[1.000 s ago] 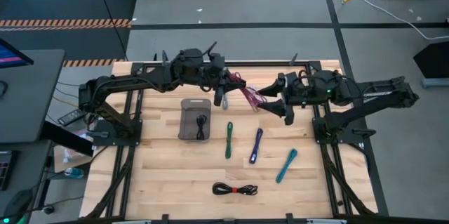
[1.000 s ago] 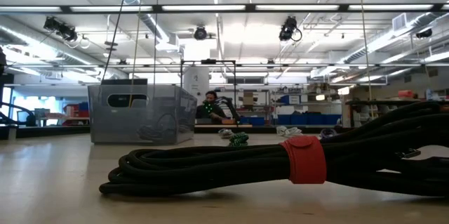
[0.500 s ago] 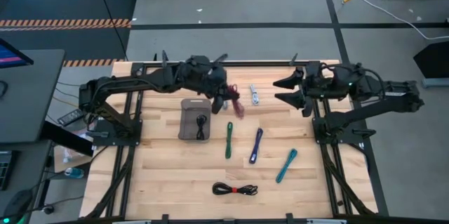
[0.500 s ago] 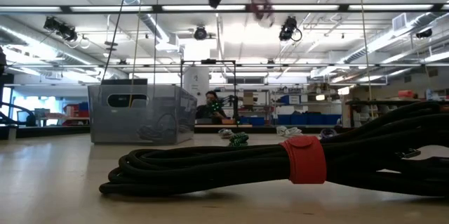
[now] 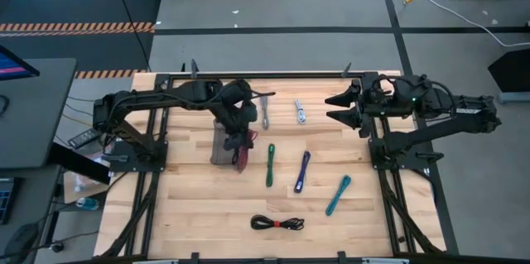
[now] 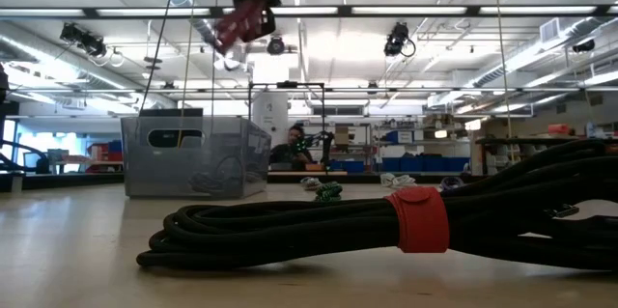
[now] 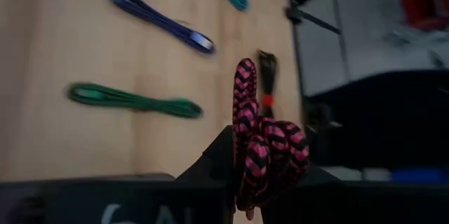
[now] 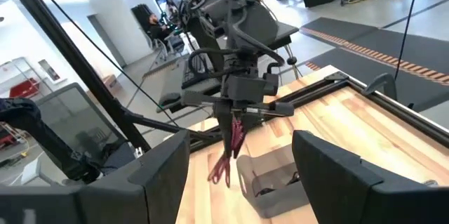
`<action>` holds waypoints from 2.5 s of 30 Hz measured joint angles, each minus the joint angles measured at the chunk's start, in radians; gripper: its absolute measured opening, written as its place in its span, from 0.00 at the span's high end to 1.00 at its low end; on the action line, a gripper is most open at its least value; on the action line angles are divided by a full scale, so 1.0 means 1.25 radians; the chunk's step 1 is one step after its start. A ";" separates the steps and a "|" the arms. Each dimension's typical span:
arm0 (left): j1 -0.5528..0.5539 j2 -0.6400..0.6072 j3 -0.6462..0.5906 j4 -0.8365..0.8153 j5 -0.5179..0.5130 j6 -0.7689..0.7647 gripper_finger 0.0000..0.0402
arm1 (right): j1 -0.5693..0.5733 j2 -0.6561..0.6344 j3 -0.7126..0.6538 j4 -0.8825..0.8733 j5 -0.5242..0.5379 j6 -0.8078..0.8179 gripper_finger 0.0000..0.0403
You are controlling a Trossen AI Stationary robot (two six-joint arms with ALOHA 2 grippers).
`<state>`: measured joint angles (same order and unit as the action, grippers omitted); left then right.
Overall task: Pick and place USB-C Cables
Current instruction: Put the pink USB cable into the black bin
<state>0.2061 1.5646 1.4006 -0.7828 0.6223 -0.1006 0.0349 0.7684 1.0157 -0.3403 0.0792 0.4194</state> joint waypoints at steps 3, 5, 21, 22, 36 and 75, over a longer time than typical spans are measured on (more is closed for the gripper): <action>0.027 0.000 0.000 -0.049 0.025 0.014 0.92 | 0.000 0.001 0.000 -0.002 -0.001 0.002 0.36; 0.053 0.000 0.000 -0.085 0.023 0.030 0.92 | 0.000 0.001 0.000 -0.005 -0.002 0.006 0.36; 0.242 0.000 0.000 -0.107 0.025 -0.015 0.92 | 0.000 0.001 0.000 -0.013 -0.003 0.000 0.36; 0.249 0.000 0.000 -0.107 0.042 -0.016 0.92 | 0.000 0.001 0.000 -0.013 -0.003 -0.001 0.36; 0.309 0.006 0.000 -0.151 0.027 -0.018 0.92 | 0.000 0.001 0.000 -0.016 -0.003 -0.003 0.36; 0.276 -0.003 -0.406 0.218 0.067 -0.177 0.92 | 0.000 0.001 -0.001 -0.018 -0.012 0.005 0.36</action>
<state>0.5513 1.5608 0.8932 -0.5109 0.7064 -0.3220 0.0349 0.7700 1.0149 -0.3622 0.0643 0.4263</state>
